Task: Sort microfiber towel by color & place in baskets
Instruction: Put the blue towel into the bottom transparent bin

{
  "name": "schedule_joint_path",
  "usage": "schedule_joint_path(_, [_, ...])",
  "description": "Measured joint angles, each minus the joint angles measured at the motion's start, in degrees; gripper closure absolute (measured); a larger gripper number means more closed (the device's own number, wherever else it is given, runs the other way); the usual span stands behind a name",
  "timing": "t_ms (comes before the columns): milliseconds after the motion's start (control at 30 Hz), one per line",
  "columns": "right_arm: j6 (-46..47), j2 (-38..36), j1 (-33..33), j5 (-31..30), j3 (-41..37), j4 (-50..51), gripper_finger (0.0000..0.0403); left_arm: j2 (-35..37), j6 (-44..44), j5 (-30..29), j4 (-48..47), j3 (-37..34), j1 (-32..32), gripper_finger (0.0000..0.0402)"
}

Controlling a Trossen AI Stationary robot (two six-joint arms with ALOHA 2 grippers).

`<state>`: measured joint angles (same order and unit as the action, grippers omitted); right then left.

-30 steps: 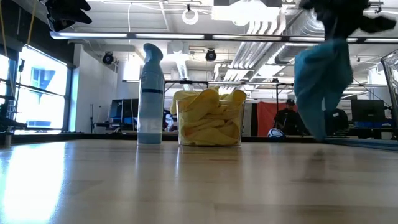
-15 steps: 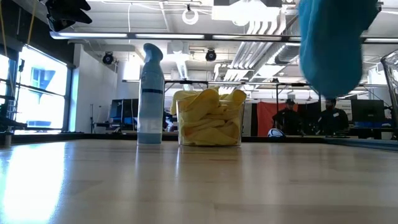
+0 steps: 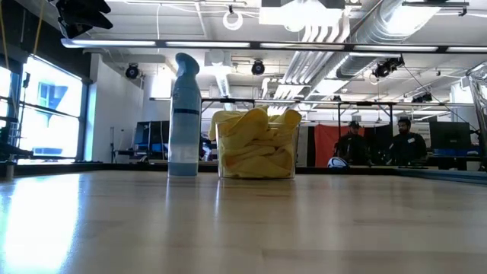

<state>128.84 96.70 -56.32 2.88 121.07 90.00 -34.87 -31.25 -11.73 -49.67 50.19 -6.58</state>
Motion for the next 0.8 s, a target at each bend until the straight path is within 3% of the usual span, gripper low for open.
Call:
schedule_joint_path(233, [-0.5, 0.2, -1.1, -2.2, -2.4, 0.1, 0.0403, 0.0, 0.0, 0.0, 0.0, 0.0, 0.0, 0.0275])
schedule_joint_path(567, [-2.7, -0.1, 4.0, -5.2, -24.4, -2.0, 0.0403, 0.0, -1.4, 0.0, 0.0, 0.0, 0.0, 0.0275])
schedule_joint_path(800, [-11.9, 0.0, 7.9, -4.8, -37.6, -32.6, 0.0403, 0.0, -2.7, 0.9, 0.0, 0.0, 0.0, 0.0275])
